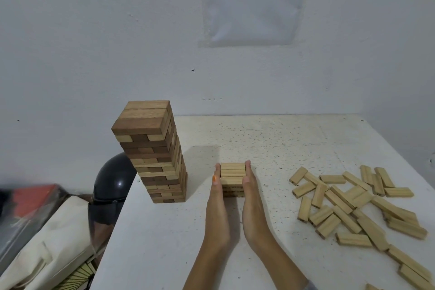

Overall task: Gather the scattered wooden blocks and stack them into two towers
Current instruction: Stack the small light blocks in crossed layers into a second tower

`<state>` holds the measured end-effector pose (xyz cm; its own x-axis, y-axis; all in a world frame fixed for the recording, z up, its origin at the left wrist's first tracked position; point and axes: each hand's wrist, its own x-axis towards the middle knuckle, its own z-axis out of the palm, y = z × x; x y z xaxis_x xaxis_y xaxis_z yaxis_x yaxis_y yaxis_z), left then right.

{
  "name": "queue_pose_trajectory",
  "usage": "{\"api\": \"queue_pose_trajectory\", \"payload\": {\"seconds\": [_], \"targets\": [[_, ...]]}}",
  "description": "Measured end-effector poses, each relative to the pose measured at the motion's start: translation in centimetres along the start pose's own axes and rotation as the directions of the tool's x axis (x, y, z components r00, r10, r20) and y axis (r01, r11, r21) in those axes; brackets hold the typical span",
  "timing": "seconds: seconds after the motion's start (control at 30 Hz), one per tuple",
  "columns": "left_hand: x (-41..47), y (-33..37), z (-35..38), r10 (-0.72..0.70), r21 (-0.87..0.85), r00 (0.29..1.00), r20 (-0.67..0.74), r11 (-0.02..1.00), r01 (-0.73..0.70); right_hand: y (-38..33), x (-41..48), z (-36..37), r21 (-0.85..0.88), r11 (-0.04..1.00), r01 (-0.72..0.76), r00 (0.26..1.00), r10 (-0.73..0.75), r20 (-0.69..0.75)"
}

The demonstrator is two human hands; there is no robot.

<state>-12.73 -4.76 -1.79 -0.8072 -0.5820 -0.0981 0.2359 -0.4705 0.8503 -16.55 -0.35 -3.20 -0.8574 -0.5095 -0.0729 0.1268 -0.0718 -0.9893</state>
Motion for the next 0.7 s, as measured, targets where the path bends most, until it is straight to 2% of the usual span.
{"api": "queue_pose_trajectory", "payload": {"seconds": [0.23,0.33,0.7], "targets": [[0.3,-0.6,-0.5,-0.012,0.006,1.0,0.001,1.0,0.012,-0.4,0.0,0.1,-0.001,1.0,-0.011,1.0,0.011,0.002],[0.4,-0.8,-0.4,0.024,0.037,1.0,0.013,0.999,-0.025,-0.5,0.0,0.0,0.002,1.0,-0.017,1.0,0.017,0.002],[0.8,-1.4,-1.6,0.018,0.18,0.999,0.043,0.983,-0.025,-0.9,0.0,-0.1,0.031,0.998,-0.045,0.999,0.045,0.017]]}}
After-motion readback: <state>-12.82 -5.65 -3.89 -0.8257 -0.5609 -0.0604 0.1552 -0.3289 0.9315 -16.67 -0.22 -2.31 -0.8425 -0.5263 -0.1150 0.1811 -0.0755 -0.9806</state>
